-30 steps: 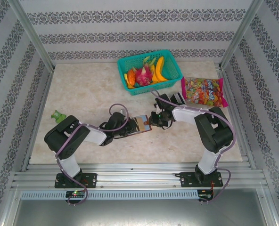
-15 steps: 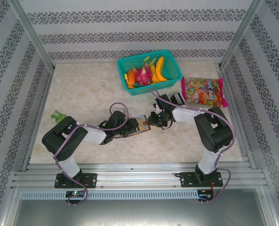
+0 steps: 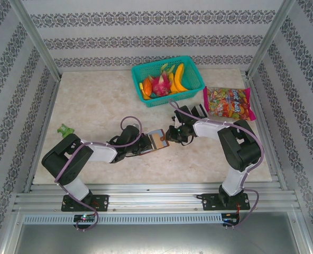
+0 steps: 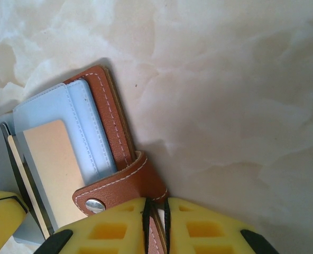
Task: Put the credit cards into the card holder
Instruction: Insert the credit card into the card slot.
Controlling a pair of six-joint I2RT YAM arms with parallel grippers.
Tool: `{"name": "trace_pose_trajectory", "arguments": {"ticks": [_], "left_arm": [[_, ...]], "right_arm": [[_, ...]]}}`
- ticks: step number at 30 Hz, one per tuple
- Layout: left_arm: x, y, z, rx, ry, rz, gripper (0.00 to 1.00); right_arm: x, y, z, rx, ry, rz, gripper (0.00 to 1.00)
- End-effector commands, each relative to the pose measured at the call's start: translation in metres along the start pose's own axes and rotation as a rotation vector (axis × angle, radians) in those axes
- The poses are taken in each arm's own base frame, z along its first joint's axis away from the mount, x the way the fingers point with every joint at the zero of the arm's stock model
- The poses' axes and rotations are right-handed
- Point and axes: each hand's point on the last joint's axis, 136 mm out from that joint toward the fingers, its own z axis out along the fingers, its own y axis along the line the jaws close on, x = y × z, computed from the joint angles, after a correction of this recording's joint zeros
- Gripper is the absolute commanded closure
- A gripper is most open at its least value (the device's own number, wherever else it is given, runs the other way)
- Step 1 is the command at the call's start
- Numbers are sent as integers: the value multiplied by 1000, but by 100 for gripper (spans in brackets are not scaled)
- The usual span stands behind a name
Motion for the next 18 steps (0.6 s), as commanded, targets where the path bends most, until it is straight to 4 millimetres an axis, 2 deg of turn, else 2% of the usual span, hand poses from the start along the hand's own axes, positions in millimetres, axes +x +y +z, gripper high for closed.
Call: {"name": "trace_pose_trajectory", "arguments": {"ticks": [1,10,15,18], "left_arm": [[3,-4,5,6,8,4,94],[-5,-21,24,68,1,-32,93],[-4,-19,19,62,1,-34,91],[-5,-14,9,37,-21,-26,85]], "right_arm": [[13,-5,9,5,49,11,83],[16,0,13,-10,57,9,83],[15,2,11,-12,54,6,83],[11,-4,4,32,23,-4,80]]}}
